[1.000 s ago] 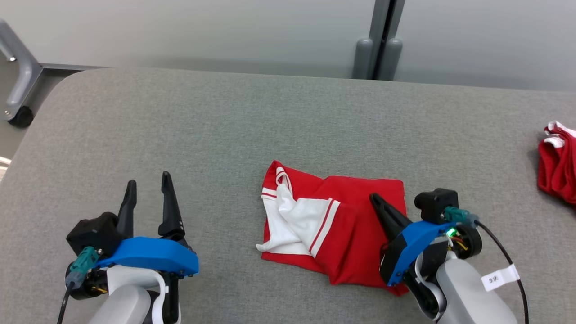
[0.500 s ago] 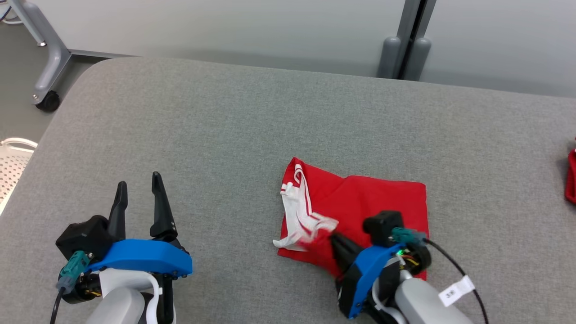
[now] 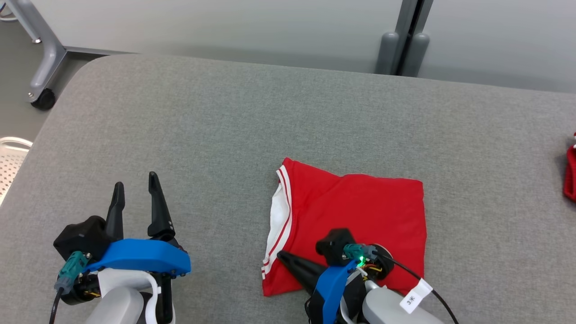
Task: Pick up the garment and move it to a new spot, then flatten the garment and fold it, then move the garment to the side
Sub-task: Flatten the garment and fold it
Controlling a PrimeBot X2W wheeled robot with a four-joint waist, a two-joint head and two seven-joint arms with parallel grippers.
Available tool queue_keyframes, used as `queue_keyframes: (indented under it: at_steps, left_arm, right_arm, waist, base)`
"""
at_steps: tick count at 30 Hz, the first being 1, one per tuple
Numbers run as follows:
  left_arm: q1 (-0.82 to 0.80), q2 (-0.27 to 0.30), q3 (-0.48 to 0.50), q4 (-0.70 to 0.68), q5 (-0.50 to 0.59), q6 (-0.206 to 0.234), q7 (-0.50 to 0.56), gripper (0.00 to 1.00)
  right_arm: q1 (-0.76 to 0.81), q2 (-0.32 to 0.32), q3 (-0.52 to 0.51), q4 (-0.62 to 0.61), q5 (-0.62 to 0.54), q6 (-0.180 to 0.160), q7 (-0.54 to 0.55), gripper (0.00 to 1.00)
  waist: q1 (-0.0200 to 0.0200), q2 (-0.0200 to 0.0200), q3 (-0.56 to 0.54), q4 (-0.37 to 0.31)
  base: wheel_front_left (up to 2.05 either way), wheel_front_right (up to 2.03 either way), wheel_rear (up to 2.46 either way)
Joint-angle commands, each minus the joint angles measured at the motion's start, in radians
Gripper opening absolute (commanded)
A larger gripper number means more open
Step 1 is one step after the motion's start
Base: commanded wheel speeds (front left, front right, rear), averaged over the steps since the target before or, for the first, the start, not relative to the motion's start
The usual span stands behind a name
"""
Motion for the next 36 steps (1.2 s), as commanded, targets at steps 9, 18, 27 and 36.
queue_keyframes:
  at_steps: [9, 18, 27, 36]
  left_arm:
    - [-0.05, -0.007, -0.026, 0.012, 0.047, -0.024, -0.01, 1.0]
    - [-0.071, -0.07, -0.056, 0.098, 0.093, -0.066, -0.016, 1.0]
    - [0.006, -0.091, -0.029, 0.18, 0.102, -0.097, -0.017, 1.0]
    - [0.073, -0.066, -0.049, 0.231, 0.138, -0.115, -0.012, 1.0]
  right_arm:
    - [-0.056, -0.003, -0.111, 0.036, -0.013, 0.0, -0.199, 1.0]
    - [0.032, -0.003, -0.449, 0.06, -0.204, 0.0, -0.251, 1.0]
    - [0.239, -0.002, -0.726, -0.136, -0.337, 0.0, -0.253, 1.0]
    - [0.397, -0.002, -0.823, -0.287, -0.324, 0.0, -0.231, 1.0]
  waist:
    - [-0.0001, -0.0001, -0.05, -0.061]
    - [-0.0001, -0.0001, -0.125, -0.135]
    - [-0.0001, -0.0001, -0.183, -0.174]
    - [-0.0001, -0.0001, -0.202, -0.183]
  base:
    - [0.0, 0.0, 0.0]
    - [0.0, 0.0, 0.0]
    - [0.0, 0.0, 0.0]
    - [0.0, 0.0, 0.0]
